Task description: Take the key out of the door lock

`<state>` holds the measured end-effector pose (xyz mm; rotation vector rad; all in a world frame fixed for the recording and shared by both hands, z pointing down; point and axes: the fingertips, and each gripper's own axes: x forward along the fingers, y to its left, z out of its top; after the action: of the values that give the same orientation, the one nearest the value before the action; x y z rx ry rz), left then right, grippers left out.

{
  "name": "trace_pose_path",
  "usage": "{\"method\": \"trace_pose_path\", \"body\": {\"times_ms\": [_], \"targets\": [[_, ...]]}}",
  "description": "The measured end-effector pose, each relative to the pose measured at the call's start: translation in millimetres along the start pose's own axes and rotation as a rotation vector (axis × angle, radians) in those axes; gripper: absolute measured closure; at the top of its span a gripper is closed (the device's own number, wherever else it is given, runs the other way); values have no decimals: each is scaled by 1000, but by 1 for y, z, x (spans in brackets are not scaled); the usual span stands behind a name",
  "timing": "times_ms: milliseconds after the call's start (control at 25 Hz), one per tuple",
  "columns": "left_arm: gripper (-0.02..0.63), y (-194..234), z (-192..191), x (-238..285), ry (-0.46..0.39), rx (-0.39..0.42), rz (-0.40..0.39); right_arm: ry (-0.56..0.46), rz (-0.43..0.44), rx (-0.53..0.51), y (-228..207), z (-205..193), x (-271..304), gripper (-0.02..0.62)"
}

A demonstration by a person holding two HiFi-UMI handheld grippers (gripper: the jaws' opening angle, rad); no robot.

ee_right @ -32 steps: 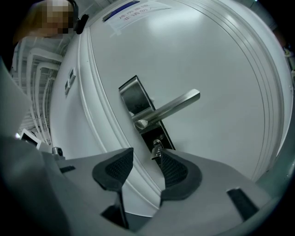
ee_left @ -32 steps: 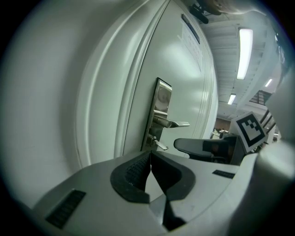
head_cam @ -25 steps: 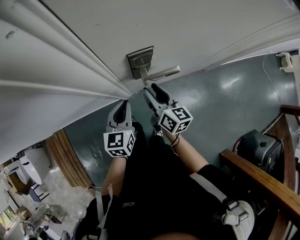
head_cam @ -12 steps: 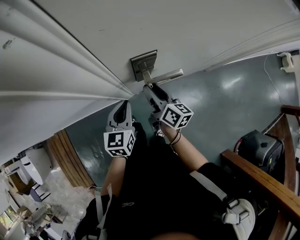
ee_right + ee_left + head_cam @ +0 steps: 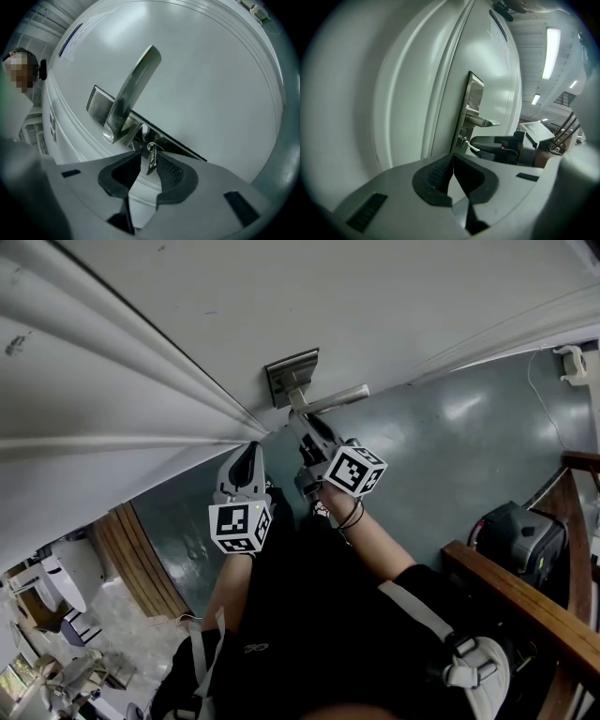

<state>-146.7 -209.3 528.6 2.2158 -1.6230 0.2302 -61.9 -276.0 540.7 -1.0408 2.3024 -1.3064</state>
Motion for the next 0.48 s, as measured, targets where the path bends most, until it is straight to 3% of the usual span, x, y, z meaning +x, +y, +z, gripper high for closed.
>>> {"method": "trace_pose_path", "body": {"times_ms": [280,480], "targets": [[583,1,4,5,-2,-2,-9,-45,29,151,-1,4,1,534],[583,-1,3,10,0,-1,-17,-40,33,181,-4,2,3,535]]}}
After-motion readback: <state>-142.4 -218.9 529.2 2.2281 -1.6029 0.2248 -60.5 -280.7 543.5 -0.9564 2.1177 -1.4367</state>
